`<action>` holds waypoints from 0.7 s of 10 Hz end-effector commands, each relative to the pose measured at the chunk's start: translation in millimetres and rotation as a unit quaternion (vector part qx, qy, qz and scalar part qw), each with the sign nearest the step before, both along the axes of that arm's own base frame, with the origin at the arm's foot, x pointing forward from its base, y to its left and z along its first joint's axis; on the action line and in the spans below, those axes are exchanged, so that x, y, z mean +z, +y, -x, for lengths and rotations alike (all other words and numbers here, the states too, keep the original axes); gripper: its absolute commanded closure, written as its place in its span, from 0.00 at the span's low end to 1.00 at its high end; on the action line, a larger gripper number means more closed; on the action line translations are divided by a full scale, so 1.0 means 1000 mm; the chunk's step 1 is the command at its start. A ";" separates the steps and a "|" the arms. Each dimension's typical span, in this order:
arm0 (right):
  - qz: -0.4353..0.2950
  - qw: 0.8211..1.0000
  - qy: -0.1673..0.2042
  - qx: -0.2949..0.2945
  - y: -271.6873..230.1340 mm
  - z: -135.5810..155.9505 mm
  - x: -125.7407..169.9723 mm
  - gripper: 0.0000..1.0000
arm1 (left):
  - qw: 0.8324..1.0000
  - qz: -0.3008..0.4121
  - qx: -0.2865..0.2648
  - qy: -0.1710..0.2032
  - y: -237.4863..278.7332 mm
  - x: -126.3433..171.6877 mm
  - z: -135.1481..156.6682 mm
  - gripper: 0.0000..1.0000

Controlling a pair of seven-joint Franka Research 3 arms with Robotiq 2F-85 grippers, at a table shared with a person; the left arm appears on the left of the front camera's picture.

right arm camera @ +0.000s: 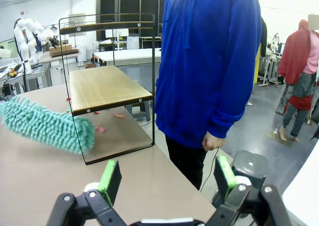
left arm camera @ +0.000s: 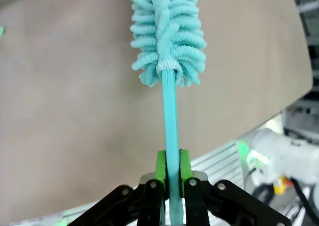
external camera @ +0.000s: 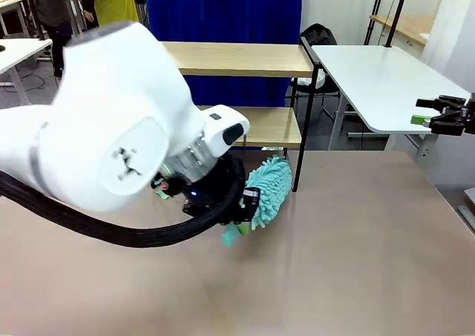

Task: Clean the shelf.
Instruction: Clean the specific section of the Shelf indicated by the human with the Duster.

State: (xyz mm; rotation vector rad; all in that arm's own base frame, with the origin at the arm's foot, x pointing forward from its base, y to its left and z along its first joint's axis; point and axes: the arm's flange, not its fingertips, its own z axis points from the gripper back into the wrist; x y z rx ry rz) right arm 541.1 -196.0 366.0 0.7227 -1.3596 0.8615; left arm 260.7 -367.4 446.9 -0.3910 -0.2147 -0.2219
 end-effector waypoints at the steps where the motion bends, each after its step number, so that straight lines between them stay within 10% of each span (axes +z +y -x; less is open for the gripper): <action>1: -0.001 1.000 -0.003 0.001 0.002 0.001 0.003 0.00 | 0.998 0.010 0.055 -0.035 -0.035 -0.011 -0.015 0.87; 7: -0.001 1.000 -0.003 0.001 0.002 0.001 0.003 0.00 | 0.989 -0.027 0.122 -0.073 -0.091 -0.038 -0.051 0.87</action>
